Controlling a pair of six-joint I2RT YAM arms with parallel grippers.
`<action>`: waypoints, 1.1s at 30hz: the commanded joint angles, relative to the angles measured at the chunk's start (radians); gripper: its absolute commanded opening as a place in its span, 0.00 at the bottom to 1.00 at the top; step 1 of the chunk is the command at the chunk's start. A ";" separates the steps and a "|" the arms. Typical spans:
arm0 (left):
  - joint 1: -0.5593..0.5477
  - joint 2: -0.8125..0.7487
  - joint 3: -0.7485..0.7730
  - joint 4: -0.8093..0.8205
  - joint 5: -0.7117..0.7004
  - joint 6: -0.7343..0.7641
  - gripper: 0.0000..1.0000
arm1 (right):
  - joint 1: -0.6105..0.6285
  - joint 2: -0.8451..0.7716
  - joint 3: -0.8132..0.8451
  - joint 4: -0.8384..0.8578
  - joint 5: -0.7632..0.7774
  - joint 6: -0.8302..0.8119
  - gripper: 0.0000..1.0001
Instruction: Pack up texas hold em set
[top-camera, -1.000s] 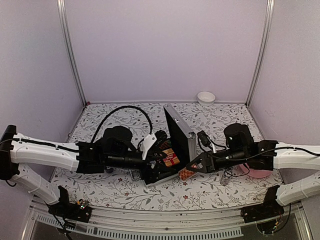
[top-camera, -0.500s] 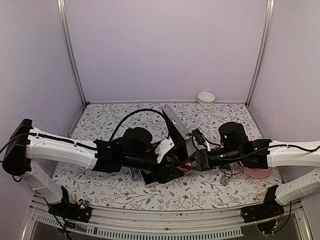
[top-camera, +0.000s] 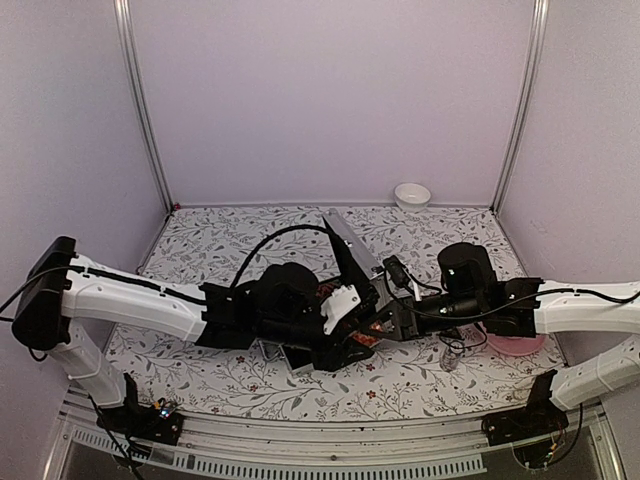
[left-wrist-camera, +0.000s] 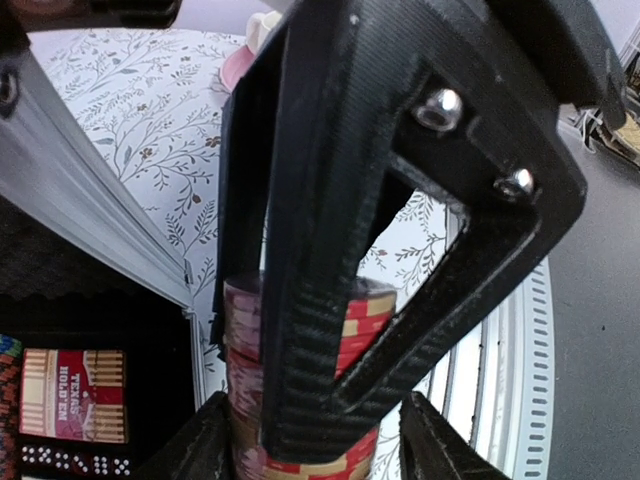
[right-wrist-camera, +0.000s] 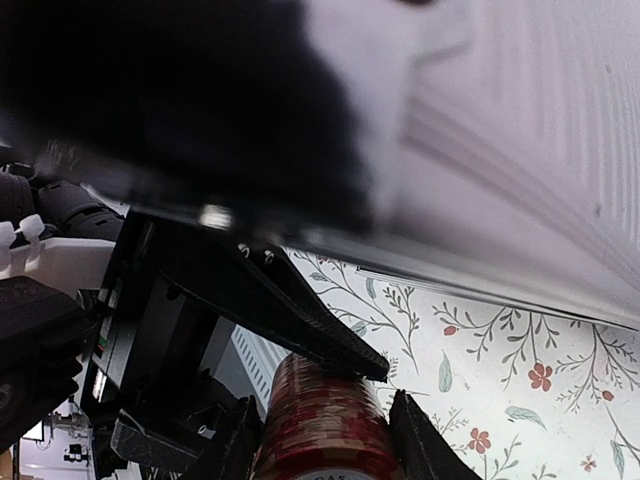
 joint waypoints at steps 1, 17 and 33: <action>-0.025 0.019 0.029 -0.002 -0.048 0.028 0.53 | 0.006 -0.015 0.039 0.080 -0.023 0.007 0.38; -0.038 0.028 0.035 -0.003 -0.096 0.049 0.13 | 0.007 -0.032 0.034 0.057 -0.001 0.002 0.55; -0.027 -0.123 -0.129 -0.087 -0.148 0.038 0.00 | -0.018 -0.168 0.115 -0.316 0.109 -0.120 0.96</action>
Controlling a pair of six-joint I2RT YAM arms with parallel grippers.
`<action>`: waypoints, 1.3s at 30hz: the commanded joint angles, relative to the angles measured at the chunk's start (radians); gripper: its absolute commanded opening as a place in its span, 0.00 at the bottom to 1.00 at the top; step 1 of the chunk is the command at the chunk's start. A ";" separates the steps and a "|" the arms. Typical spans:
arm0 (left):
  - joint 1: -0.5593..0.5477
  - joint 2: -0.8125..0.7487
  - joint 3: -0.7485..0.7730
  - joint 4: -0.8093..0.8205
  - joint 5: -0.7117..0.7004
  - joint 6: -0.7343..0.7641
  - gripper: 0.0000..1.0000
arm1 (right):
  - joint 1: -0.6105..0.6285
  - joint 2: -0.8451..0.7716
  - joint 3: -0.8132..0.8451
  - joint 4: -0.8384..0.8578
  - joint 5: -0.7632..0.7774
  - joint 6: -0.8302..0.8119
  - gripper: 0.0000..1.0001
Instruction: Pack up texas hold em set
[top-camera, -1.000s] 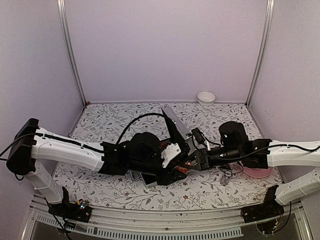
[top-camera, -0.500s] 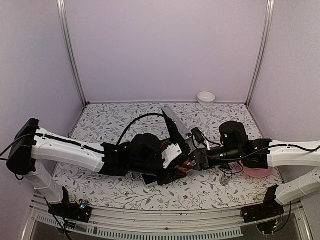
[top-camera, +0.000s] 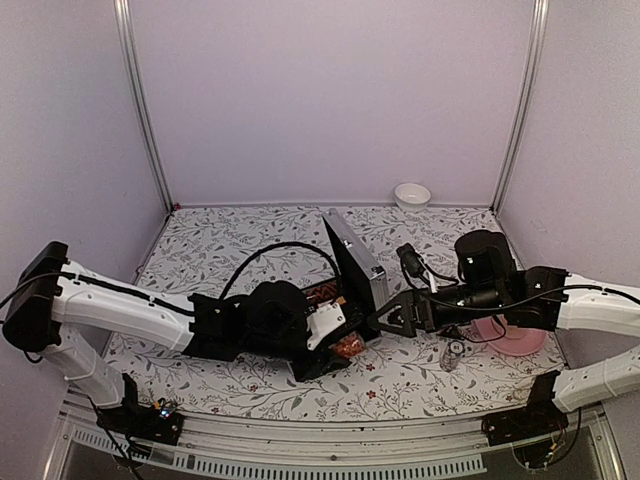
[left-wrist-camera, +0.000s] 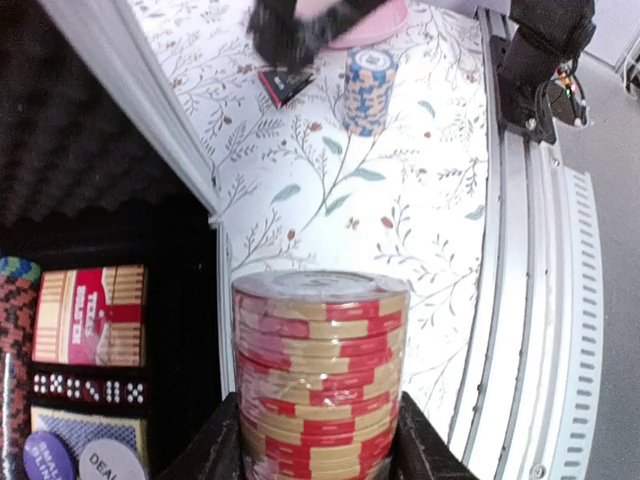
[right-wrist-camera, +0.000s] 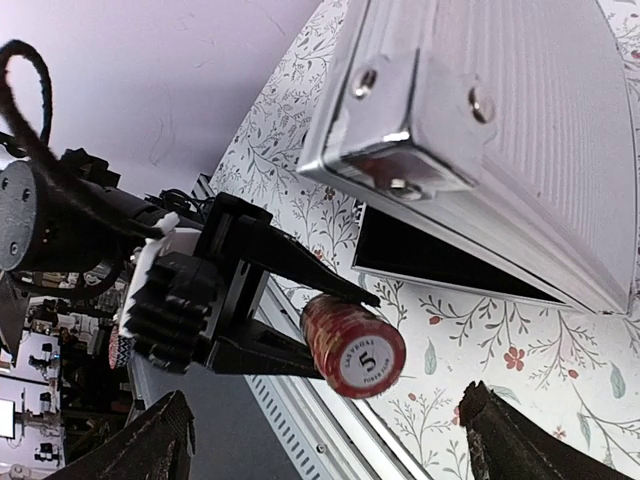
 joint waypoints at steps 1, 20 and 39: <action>-0.001 -0.082 -0.038 -0.054 -0.048 -0.004 0.00 | -0.030 -0.063 0.047 -0.111 0.058 -0.062 0.96; 0.215 0.115 0.215 -0.362 0.081 0.088 0.00 | -0.469 -0.003 -0.004 -0.125 0.172 -0.224 1.00; 0.218 0.284 0.318 -0.359 0.205 0.069 0.00 | -0.545 -0.025 -0.031 -0.031 0.146 -0.170 1.00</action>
